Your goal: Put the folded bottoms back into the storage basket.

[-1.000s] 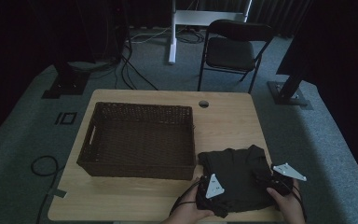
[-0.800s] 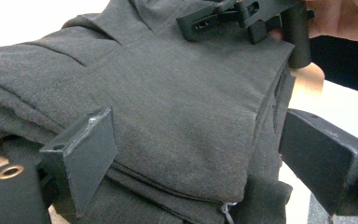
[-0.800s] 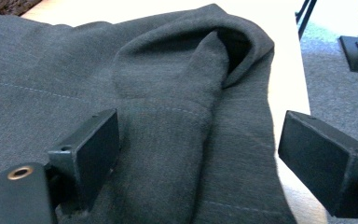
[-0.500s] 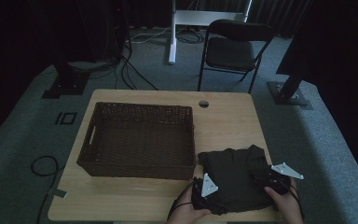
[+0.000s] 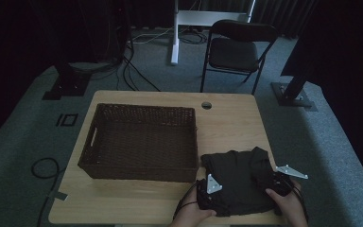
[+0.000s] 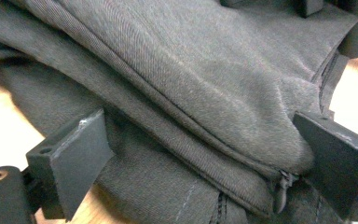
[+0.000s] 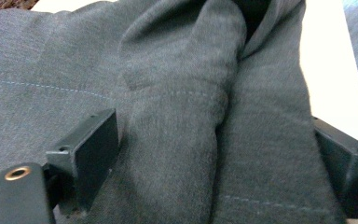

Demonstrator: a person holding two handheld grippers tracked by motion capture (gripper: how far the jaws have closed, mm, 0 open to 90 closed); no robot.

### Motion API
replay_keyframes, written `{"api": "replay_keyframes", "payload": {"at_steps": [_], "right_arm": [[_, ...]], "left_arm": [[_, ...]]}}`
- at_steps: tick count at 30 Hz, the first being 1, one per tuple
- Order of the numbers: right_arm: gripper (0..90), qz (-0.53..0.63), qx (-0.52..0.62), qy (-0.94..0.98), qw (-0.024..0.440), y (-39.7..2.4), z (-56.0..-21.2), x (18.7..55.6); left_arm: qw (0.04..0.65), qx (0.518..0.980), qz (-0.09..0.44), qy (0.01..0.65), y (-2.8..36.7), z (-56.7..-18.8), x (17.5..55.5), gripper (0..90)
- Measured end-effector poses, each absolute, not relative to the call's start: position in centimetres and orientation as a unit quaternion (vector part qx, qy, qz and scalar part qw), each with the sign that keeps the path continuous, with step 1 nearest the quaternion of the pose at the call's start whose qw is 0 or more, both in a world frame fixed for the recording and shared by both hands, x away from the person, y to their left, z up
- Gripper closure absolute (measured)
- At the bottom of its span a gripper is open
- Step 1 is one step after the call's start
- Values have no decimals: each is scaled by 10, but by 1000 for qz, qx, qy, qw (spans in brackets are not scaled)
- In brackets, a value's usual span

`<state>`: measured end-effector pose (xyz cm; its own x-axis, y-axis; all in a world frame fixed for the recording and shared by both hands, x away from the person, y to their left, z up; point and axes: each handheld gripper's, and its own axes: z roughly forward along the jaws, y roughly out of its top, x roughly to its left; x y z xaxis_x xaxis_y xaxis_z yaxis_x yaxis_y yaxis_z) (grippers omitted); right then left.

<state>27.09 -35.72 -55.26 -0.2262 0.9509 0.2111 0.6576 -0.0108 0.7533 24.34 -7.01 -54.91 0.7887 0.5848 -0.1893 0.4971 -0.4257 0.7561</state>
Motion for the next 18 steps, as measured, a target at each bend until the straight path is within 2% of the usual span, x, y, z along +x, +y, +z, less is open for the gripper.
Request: {"api": "replay_keyframes", "payload": {"at_steps": [4, 6, 8, 11, 12, 13, 18], "right_arm": [[187, 396, 589, 682, 179, -357, -553, 270], [304, 403, 574, 691, 174, -357, -553, 270], [461, 416, 568, 691, 164, -357, -553, 268], [599, 423, 555, 696, 170, -353, -551, 266], [613, 420, 554, 698, 174, -352, -550, 265], [627, 412, 550, 703, 183, -349, -548, 265], [649, 403, 558, 699, 192, -344, -542, 264]], "left_arm": [[416, 855, 52, 305, -75, -549, 247, 34], [409, 862, 62, 292, -80, -549, 249, 42], [397, 874, 88, 266, -85, -548, 250, 129], [409, 873, 94, 249, -90, -548, 251, 345], [419, 867, 85, 254, -91, -547, 253, 437], [421, 867, 84, 255, -92, -547, 254, 490], [421, 864, 62, 270, -88, -540, 261, 598]]}}
